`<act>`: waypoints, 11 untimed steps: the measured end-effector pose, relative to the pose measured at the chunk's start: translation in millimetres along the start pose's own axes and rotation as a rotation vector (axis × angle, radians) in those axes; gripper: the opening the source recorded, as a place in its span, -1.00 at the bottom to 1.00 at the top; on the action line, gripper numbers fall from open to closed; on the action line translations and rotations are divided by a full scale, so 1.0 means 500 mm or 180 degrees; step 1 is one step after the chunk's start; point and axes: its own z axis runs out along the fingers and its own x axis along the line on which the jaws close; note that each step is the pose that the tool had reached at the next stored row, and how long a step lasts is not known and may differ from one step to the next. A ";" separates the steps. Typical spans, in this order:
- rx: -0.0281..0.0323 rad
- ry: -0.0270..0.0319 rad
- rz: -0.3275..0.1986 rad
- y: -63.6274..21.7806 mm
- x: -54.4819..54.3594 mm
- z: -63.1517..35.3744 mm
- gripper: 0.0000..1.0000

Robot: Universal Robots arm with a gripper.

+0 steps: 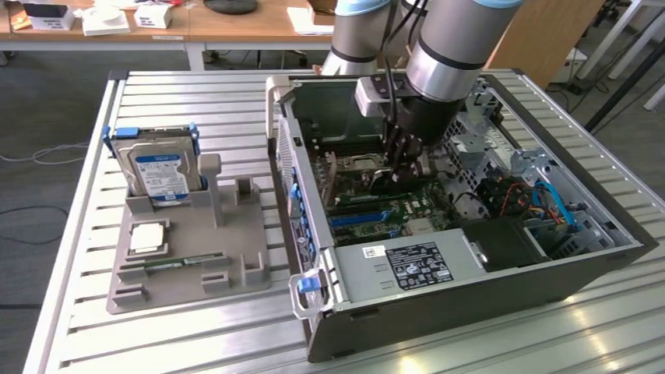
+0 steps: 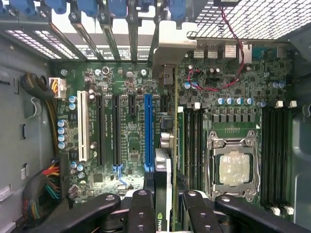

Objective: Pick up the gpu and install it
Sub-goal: 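Insert the gpu into the slot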

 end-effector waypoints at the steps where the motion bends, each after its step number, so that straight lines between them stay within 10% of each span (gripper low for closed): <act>1: 0.0000 0.0000 0.0000 0.000 0.000 0.000 -0.46; 11: 0.0000 0.0000 0.0000 0.000 0.001 0.006 -0.46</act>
